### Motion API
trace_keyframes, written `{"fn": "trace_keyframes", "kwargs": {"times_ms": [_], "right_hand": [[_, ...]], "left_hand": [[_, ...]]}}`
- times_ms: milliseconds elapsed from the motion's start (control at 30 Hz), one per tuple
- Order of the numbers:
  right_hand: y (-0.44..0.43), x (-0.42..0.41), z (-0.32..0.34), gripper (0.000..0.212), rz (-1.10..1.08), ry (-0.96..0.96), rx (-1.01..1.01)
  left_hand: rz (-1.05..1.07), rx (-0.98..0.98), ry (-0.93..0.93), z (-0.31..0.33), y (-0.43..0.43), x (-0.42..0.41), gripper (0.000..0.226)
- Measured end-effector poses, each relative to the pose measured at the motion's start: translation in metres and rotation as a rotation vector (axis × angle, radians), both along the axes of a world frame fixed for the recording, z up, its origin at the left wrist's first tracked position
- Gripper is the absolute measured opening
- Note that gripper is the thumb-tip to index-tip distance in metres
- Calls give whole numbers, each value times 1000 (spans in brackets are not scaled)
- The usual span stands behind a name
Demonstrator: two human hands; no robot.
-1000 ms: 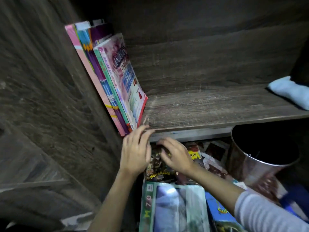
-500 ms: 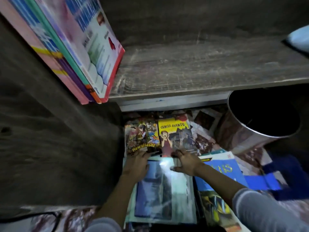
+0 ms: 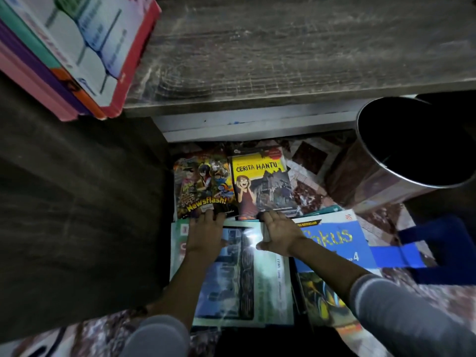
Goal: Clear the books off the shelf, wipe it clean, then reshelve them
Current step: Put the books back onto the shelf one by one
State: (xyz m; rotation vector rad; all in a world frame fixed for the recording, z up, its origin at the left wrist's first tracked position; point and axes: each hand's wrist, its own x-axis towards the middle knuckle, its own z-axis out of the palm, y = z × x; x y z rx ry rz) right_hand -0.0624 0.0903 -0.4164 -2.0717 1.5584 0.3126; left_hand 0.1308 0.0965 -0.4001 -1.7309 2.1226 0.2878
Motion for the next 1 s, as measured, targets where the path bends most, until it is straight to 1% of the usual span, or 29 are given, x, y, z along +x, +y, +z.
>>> {"fn": "trace_keyframes", "kwargs": {"times_ms": [133,233,400,500,633,700,767,833,1000], "right_hand": [[-2,3,2,84,61,88,29],[-4,3,2,85,13,62,124],[-8,7,1,81,-30,17,107],[-12,10,4,85,-54,7,191],[-21,15,17,90,59,68,318],[-22,19,23,94,108,75,360],[-20,21,27,90,121,64,397],[-17,23,33,83,101,14,424],[-2,21,58,68,59,-118,393]], "left_hand": [[-16,-10,-24,-2,7,0,71],[-42,-6,-14,-2,9,2,69],[-64,-1,-1,2,7,2,68],[-76,5,17,5,3,5,67],[-160,34,-26,9,-1,8,69],[-168,57,-27,12,-1,8,69],[-173,75,-8,15,-1,9,68],[-180,101,21,19,-1,11,66],[-156,246,142,44,0,18,66]]}}
